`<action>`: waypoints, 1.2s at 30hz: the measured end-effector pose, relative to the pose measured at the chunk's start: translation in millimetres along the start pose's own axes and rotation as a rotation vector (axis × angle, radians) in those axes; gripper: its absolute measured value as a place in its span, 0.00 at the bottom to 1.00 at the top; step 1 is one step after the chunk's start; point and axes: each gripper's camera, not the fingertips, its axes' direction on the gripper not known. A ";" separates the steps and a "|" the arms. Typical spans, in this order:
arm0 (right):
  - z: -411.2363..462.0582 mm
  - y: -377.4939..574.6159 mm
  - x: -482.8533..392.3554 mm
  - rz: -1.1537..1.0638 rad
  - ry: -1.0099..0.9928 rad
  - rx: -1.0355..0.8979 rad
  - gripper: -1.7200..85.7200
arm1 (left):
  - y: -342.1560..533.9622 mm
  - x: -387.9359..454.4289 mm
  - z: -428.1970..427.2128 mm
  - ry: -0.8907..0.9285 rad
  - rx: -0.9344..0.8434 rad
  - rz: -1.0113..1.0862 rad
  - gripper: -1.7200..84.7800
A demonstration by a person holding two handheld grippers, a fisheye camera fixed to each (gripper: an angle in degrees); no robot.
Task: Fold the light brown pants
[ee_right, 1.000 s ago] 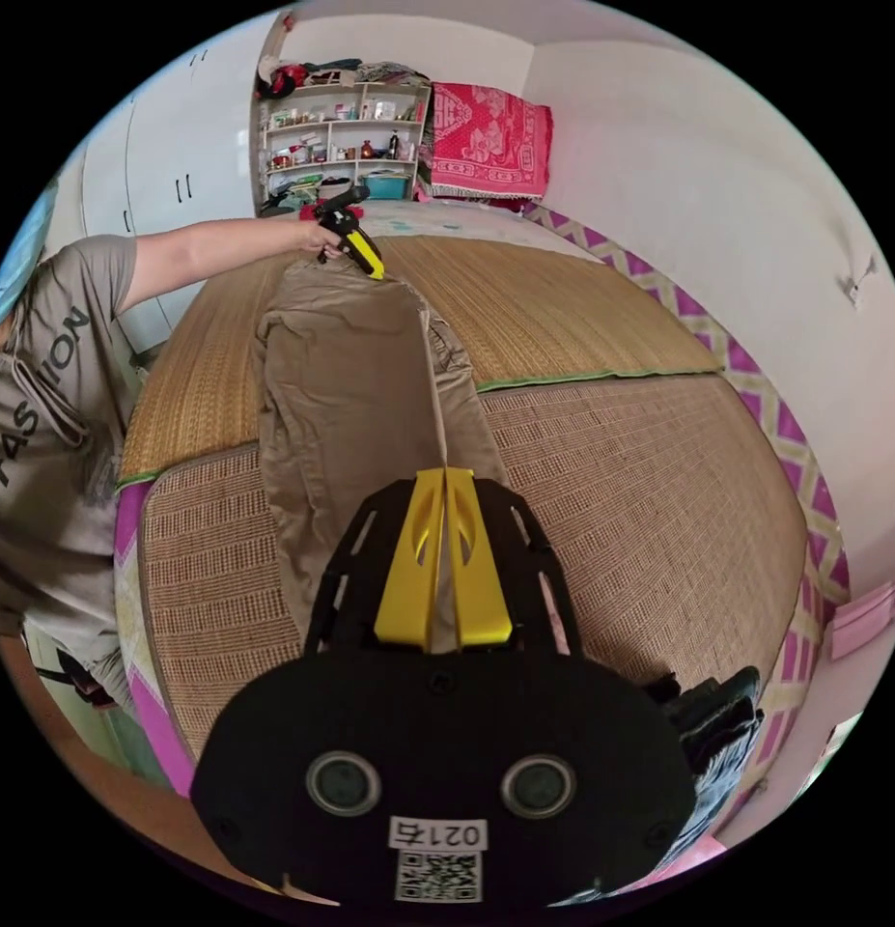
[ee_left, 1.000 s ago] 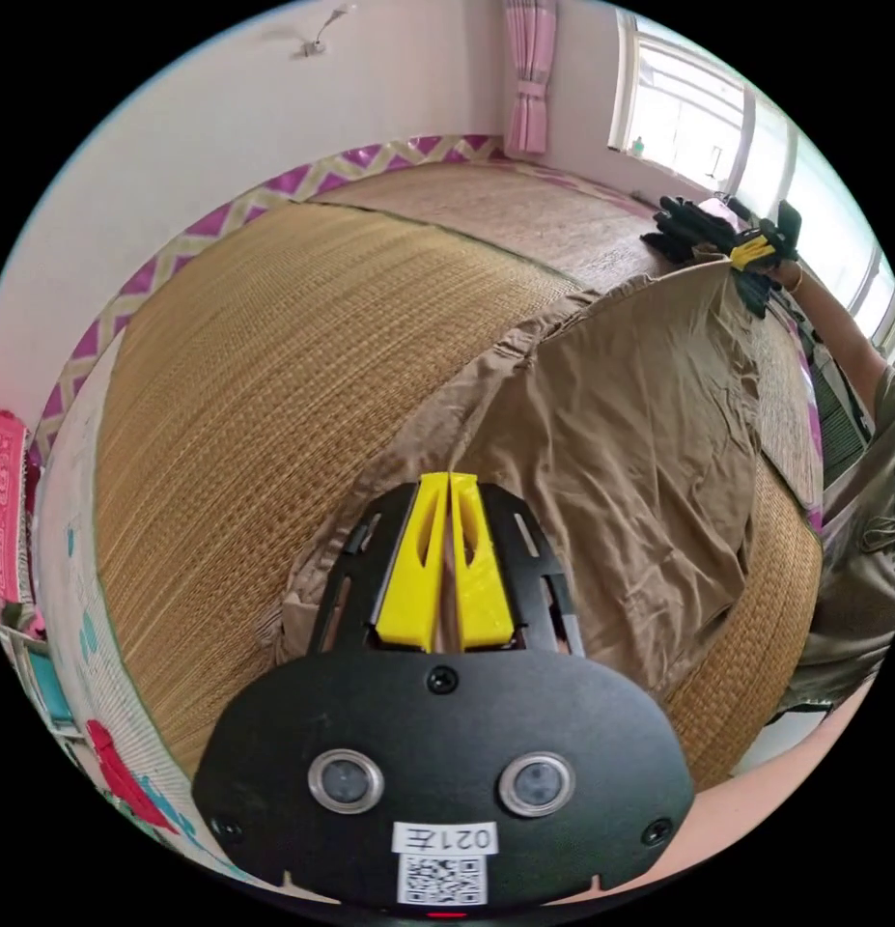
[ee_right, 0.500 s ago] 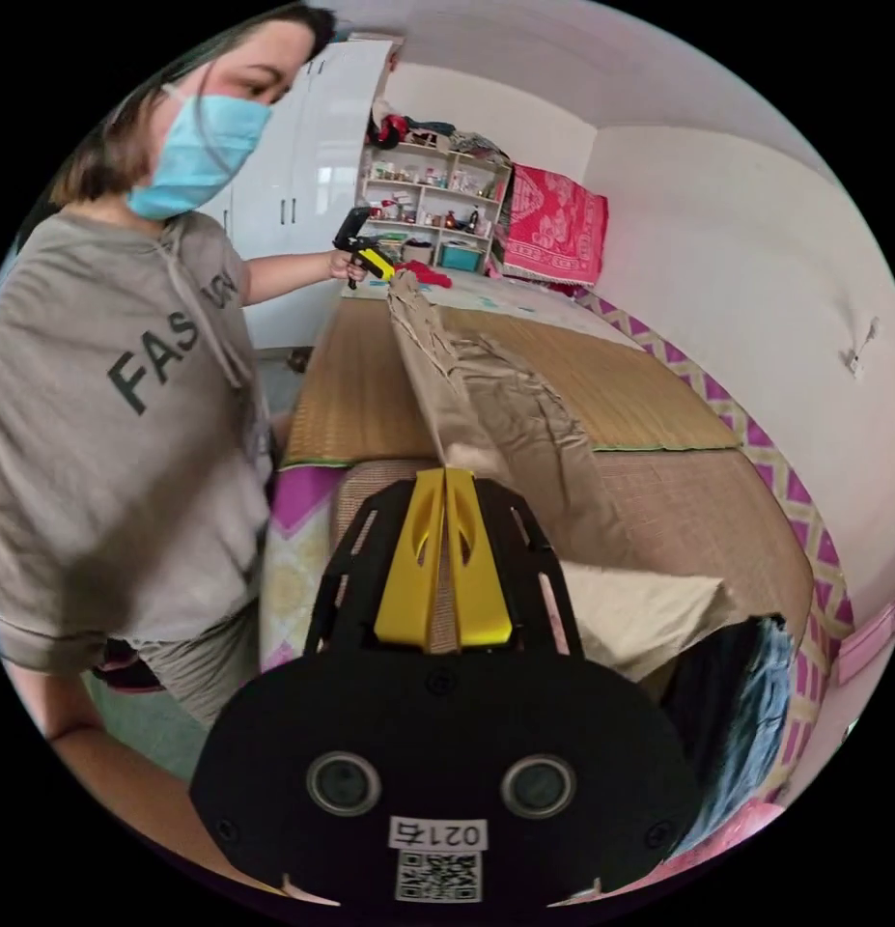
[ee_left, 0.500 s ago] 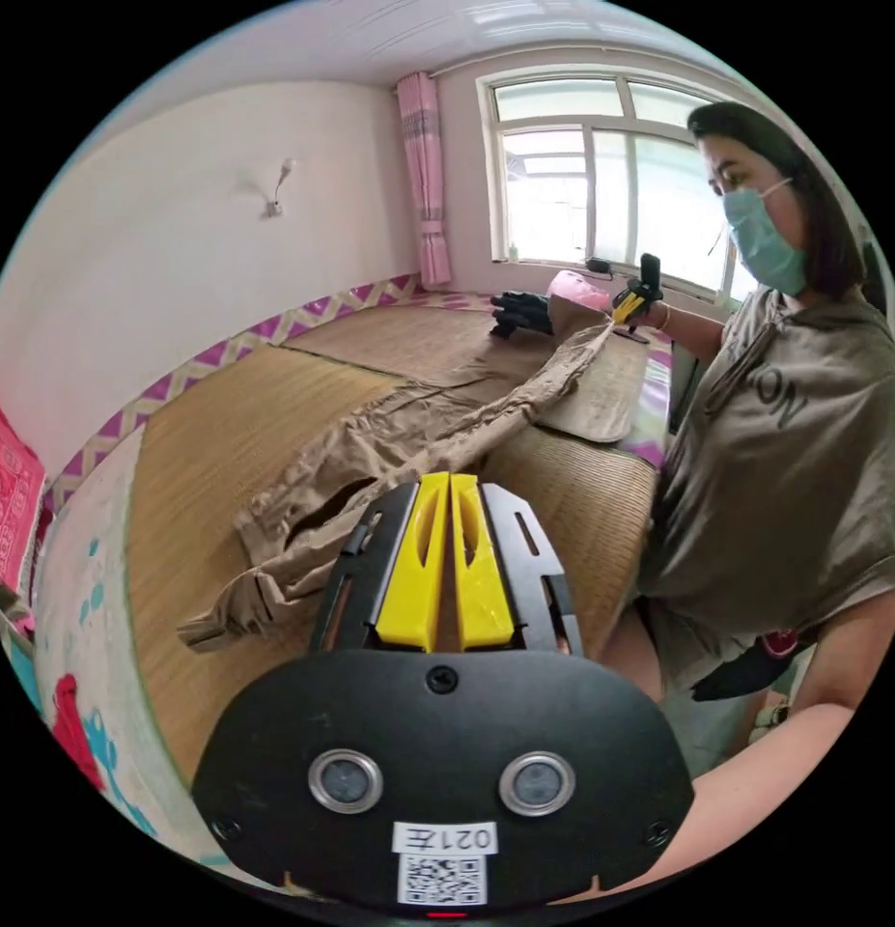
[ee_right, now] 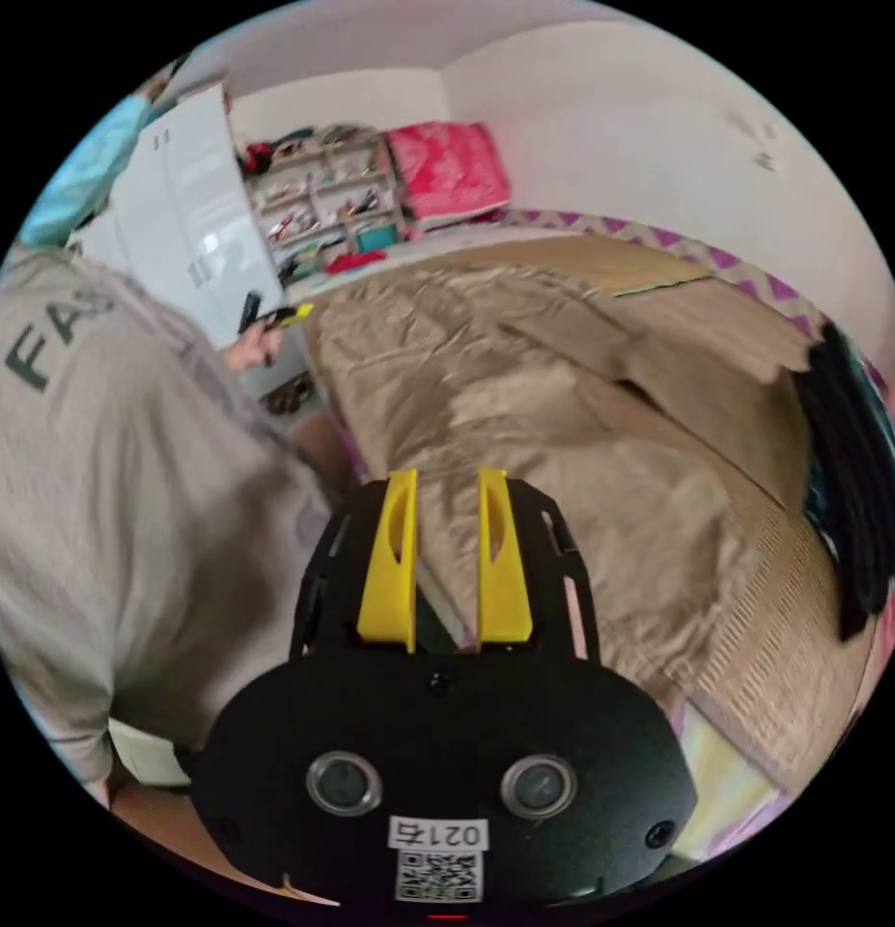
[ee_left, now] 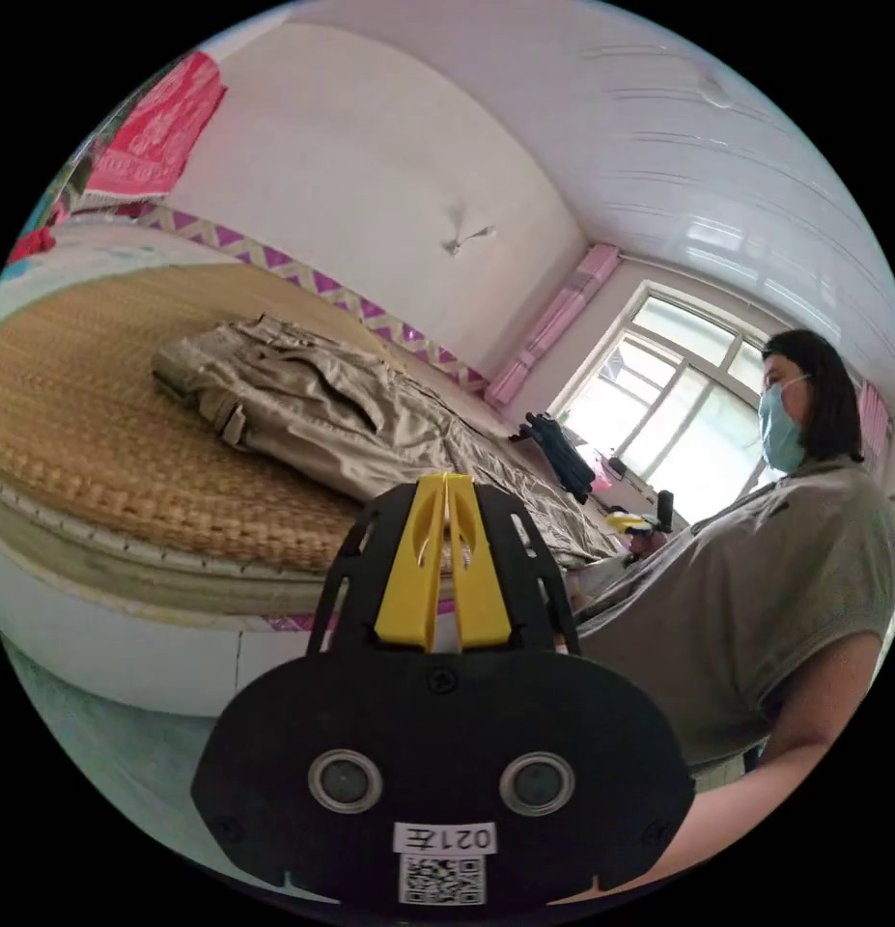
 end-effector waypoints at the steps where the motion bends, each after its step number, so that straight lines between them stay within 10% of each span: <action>1: -12.5 4.5 9.1 0.045 0.034 0.031 0.15 | -0.9 11.4 -2.4 0.014 0.003 0.045 0.01; 5: -65.8 51.3 92.9 0.425 0.333 0.060 0.16 | -7.8 47.0 0.9 0.036 0.027 0.145 0.01; 11: -69.7 128.6 205.0 0.811 0.151 0.092 0.09 | -8.8 65.6 32.4 0.122 0.049 0.126 0.01; 25: -156.5 144.1 253.8 0.840 0.193 0.144 0.01 | -70.9 51.0 156.3 -0.303 -0.199 -0.173 0.01; 36: -159.2 141.4 162.9 0.743 0.251 0.227 0.02 | -37.0 0.2 162.3 -0.177 -0.239 -0.540 0.01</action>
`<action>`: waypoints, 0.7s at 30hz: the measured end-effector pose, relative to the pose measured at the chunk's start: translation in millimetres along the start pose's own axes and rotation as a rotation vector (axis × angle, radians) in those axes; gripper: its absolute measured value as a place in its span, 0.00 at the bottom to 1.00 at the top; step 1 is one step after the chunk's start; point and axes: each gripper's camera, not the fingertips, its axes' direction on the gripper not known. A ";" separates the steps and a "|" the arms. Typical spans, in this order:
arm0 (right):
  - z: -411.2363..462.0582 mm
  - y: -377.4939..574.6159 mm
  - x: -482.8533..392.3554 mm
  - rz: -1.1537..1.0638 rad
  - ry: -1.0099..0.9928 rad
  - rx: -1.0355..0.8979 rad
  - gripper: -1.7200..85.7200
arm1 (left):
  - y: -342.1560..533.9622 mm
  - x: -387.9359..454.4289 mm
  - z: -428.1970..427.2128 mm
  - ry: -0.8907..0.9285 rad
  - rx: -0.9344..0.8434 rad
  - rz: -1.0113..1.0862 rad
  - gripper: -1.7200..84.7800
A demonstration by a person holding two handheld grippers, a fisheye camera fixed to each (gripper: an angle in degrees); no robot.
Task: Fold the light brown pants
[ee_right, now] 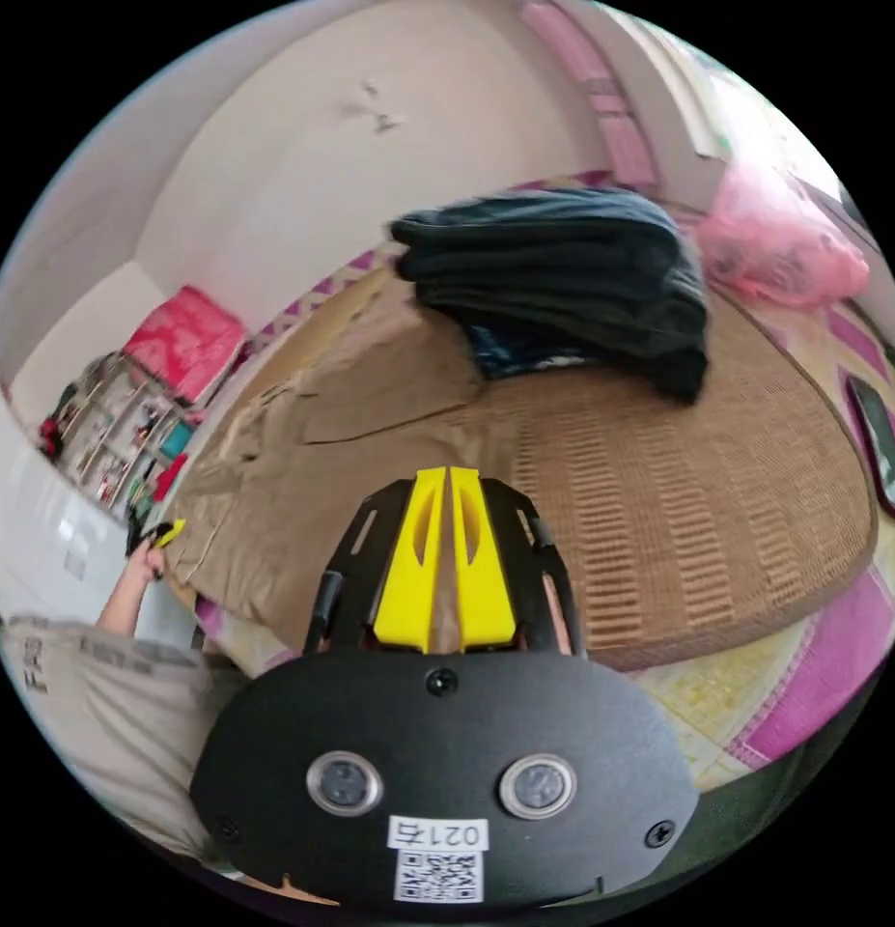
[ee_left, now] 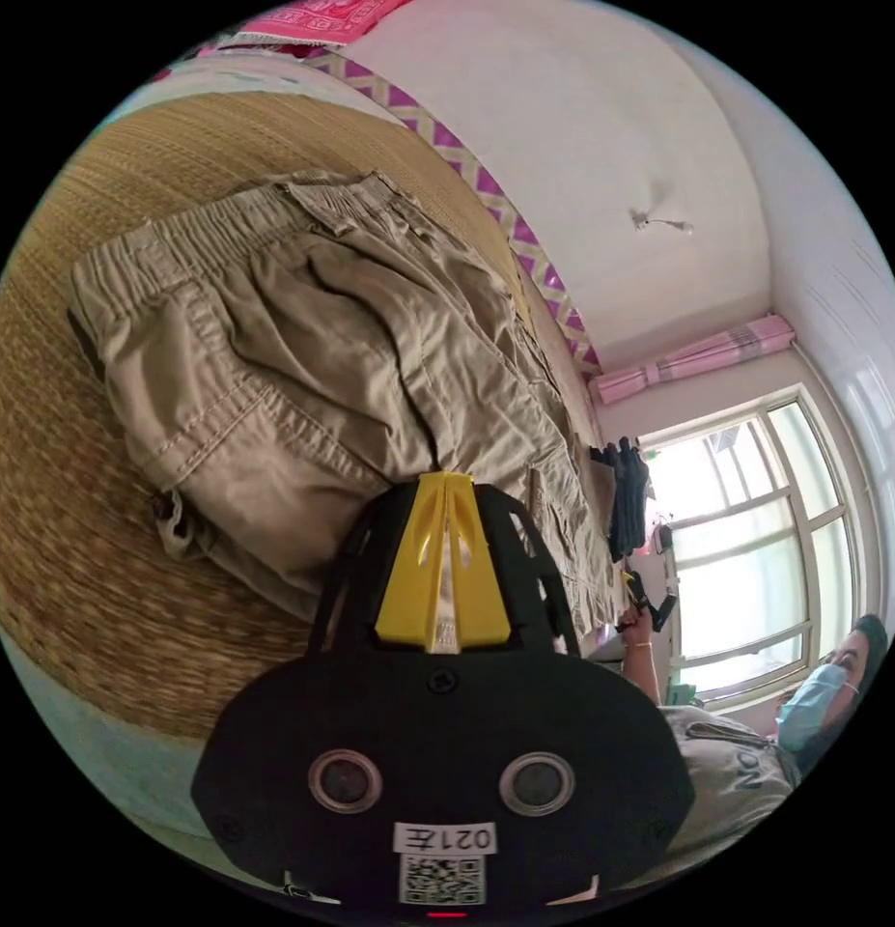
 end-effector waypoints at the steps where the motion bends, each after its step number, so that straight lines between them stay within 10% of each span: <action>1: -1.7 4.3 -14.0 -0.046 -0.035 0.003 0.01 | 2.1 4.6 -2.6 -0.034 0.002 0.012 0.01; 9: 51.4 39.3 -134.1 -0.378 0.177 -0.261 0.01 | 14.3 -19.2 -20.4 0.050 0.047 -0.076 0.01; 21: 54.5 37.5 -146.3 -0.276 0.053 -0.275 0.01 | 74.3 0.9 -39.6 -0.020 0.124 -0.063 0.01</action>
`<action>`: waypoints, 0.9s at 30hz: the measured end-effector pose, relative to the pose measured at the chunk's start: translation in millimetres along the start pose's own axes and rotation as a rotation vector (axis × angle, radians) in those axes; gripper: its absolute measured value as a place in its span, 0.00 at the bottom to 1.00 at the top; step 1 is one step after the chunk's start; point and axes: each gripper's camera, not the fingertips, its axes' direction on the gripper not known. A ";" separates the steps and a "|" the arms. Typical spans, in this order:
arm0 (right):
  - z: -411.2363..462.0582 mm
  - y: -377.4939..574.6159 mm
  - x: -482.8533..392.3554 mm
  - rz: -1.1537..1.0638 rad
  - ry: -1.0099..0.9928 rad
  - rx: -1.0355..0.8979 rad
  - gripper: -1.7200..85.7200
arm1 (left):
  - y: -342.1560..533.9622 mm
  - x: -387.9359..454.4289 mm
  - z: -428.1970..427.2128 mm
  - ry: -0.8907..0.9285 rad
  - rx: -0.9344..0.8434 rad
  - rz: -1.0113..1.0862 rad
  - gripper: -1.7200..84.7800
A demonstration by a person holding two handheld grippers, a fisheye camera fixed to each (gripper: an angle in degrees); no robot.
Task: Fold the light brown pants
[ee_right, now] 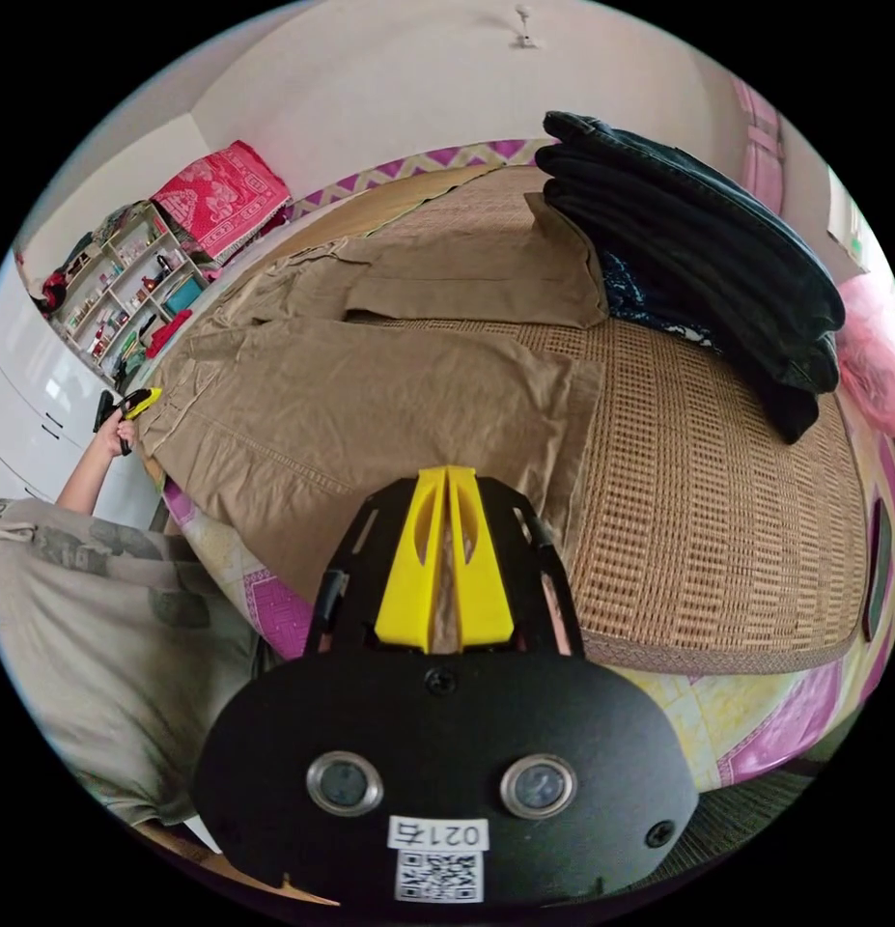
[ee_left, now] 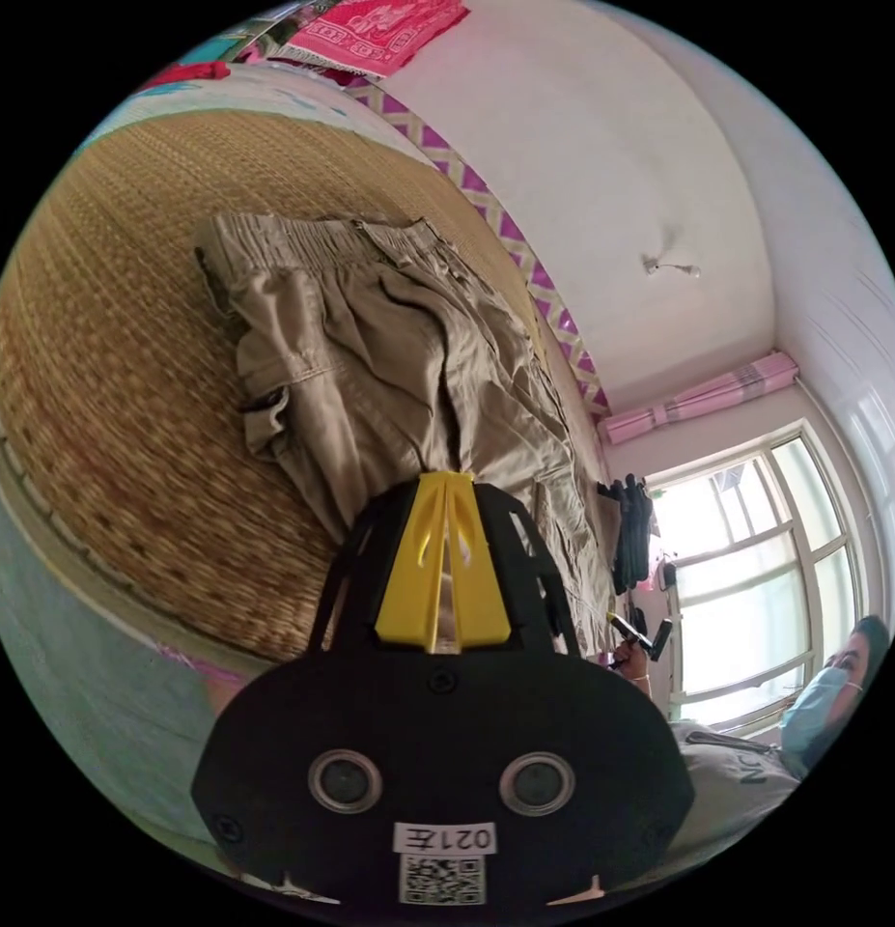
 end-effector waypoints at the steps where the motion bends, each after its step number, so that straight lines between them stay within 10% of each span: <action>1: 0.0 0.0 -1.0 0.000 -0.002 0.000 0.01 | 5.7 -0.6 -1.9 0.009 0.007 -0.001 0.01; 10: -16.1 7.4 -25.1 -0.031 0.014 0.037 0.01 | 38.7 46.3 -28.2 0.102 0.124 0.260 0.01; 27: -48.9 178.8 -4.1 0.436 -0.210 0.183 0.11 | 158.8 27.6 -74.3 0.057 0.113 0.049 0.13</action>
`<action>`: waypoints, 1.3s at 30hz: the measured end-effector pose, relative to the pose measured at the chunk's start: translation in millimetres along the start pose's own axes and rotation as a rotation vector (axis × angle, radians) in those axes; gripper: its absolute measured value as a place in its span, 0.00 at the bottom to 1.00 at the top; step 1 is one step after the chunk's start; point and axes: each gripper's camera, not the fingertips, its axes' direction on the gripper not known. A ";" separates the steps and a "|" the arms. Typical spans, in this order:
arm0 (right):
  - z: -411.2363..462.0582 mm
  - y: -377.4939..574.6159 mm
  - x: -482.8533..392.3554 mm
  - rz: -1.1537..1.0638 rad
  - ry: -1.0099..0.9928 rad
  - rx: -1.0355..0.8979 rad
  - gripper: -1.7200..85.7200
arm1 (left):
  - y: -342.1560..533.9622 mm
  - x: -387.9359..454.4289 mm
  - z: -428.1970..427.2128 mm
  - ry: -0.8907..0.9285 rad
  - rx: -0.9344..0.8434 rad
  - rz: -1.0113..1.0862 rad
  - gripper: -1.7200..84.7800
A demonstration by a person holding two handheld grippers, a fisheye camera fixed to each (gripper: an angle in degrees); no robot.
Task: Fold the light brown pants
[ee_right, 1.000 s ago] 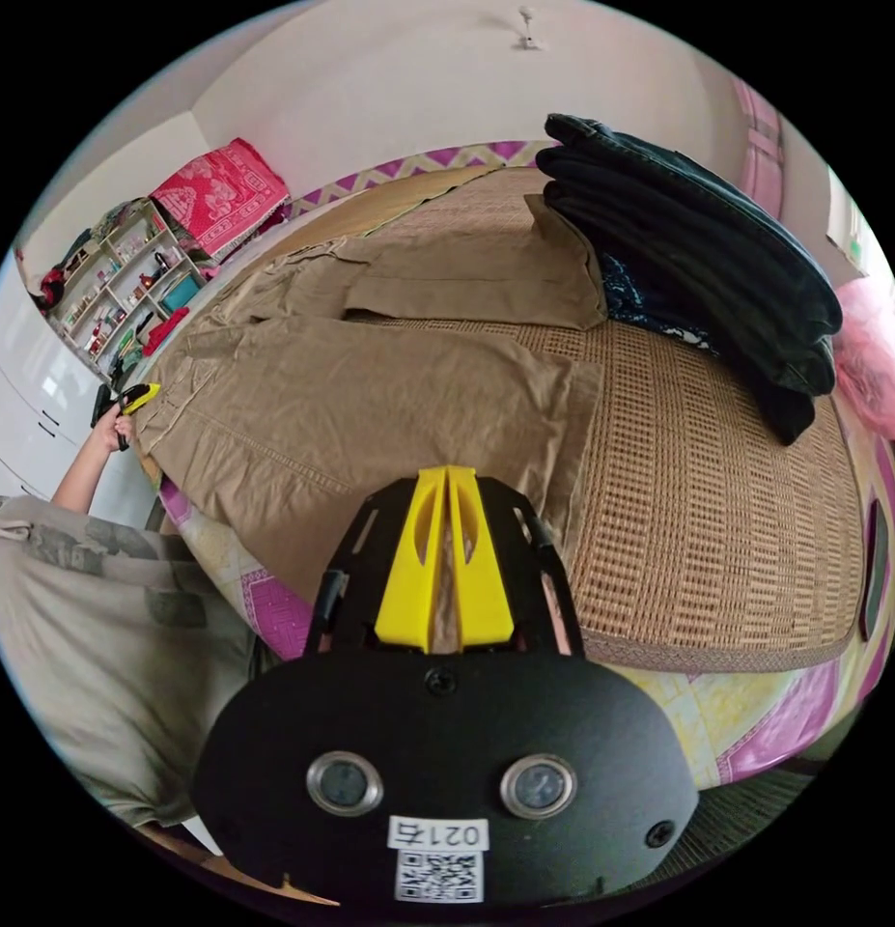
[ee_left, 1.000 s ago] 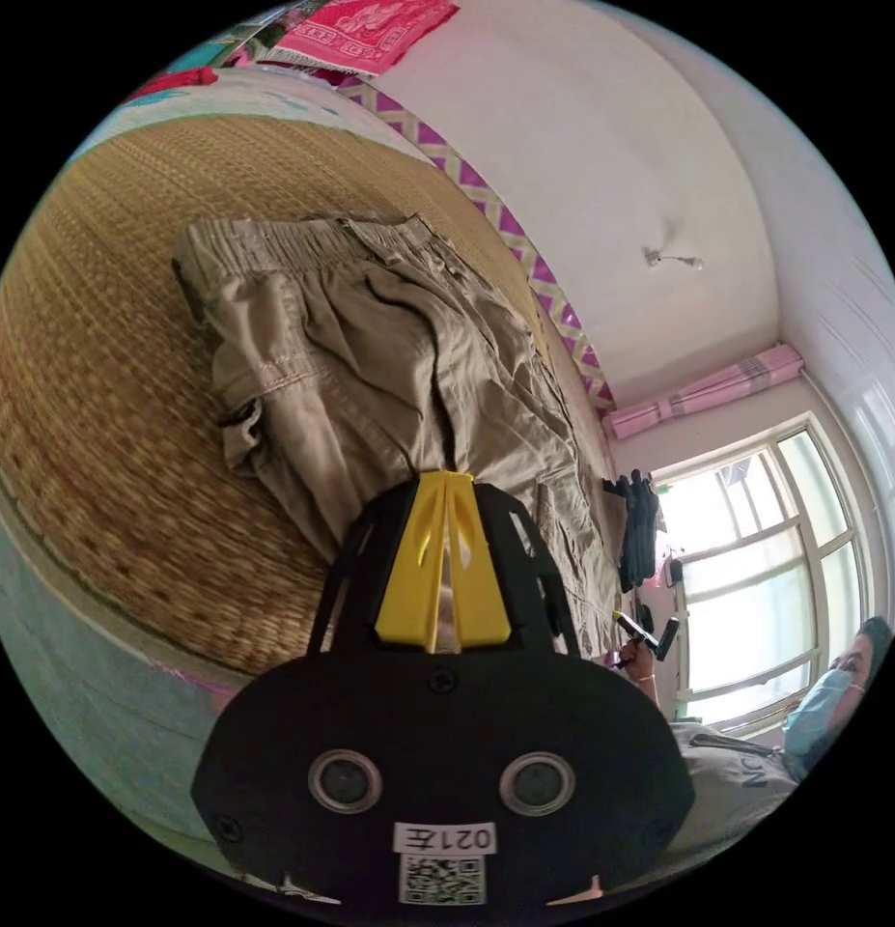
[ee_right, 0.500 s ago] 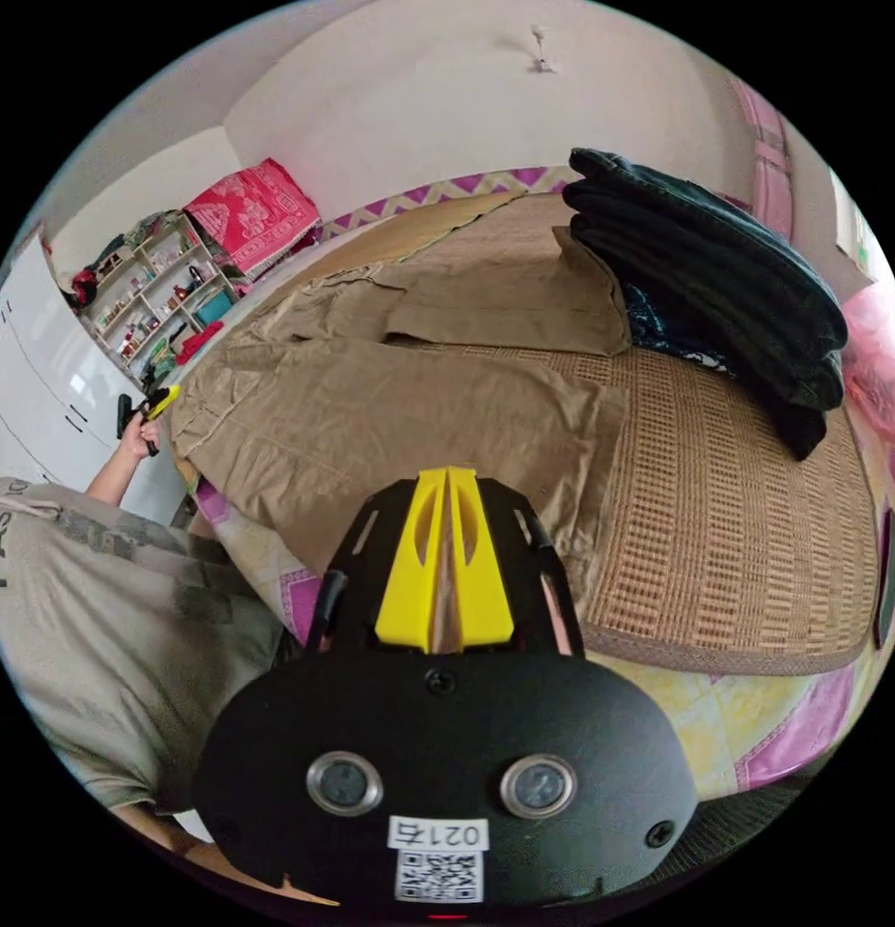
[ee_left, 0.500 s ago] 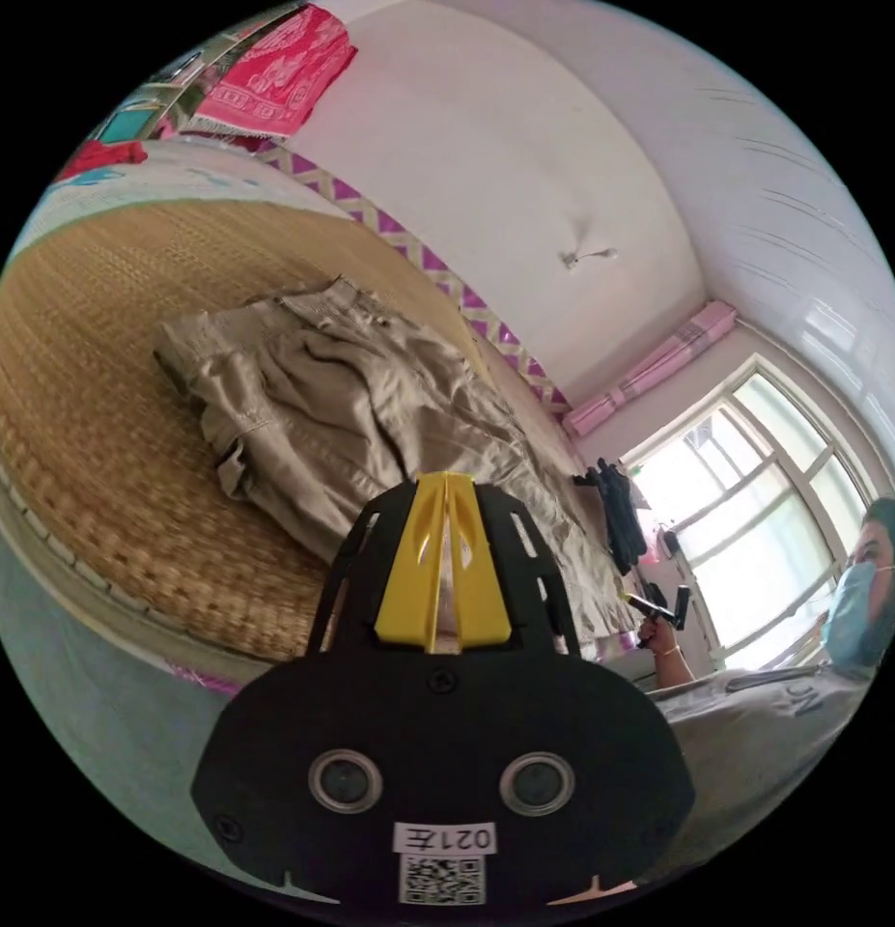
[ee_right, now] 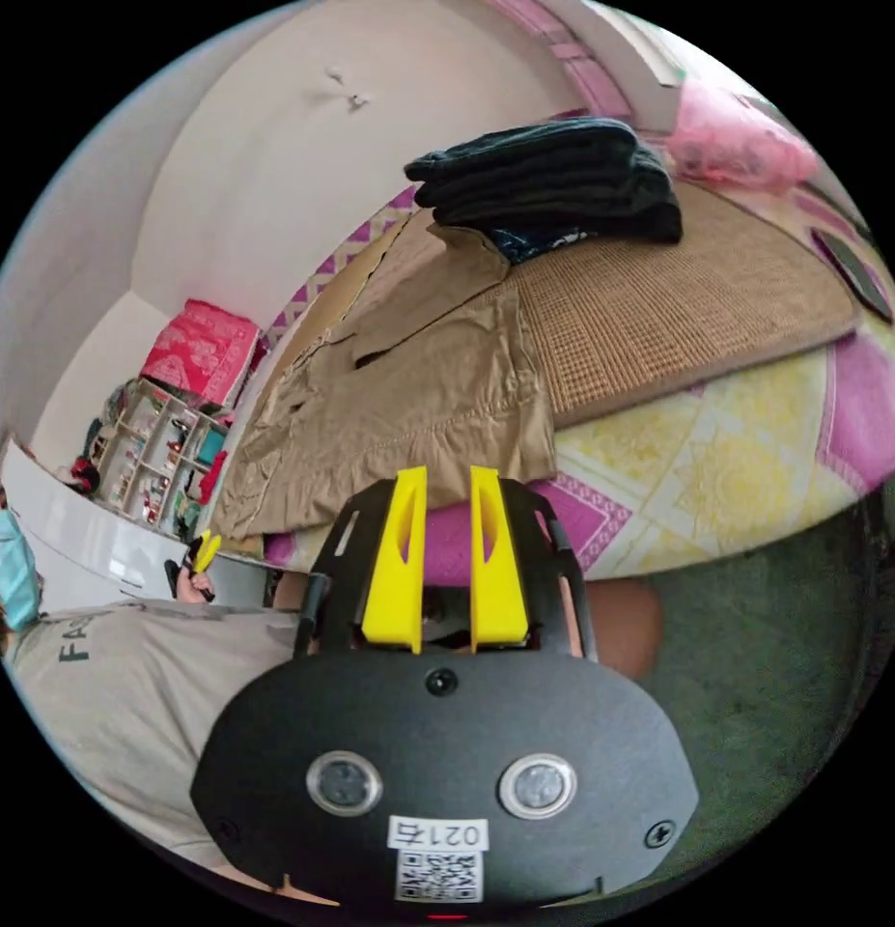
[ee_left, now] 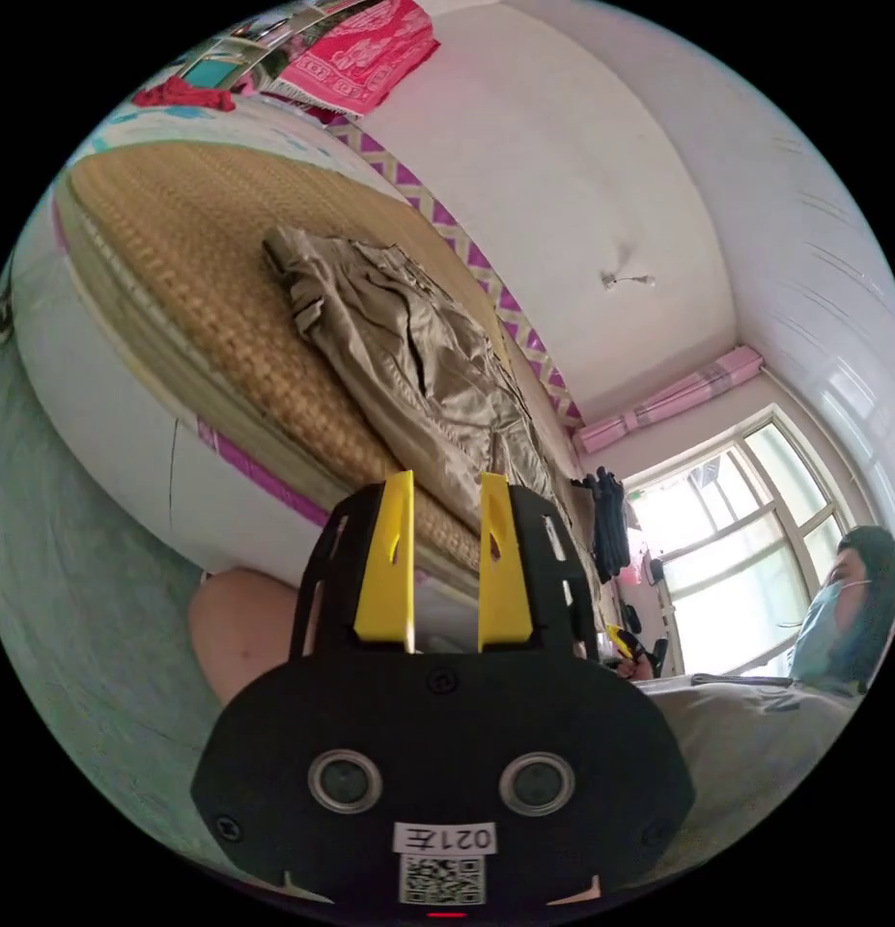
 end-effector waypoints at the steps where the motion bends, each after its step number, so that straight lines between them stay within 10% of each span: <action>1: -2.0 8.6 7.4 0.039 -0.026 0.014 0.11 | 11.4 -3.7 -3.2 0.019 -0.003 -0.035 0.14; 9: 30.0 96.3 95.5 0.533 -0.453 0.181 0.12 | 27.8 -18.7 9.2 0.127 0.004 -0.143 0.14; 39: 92.6 110.8 146.1 0.571 -0.537 0.224 0.01 | -121.4 -27.3 41.1 -0.111 -0.177 -0.202 0.19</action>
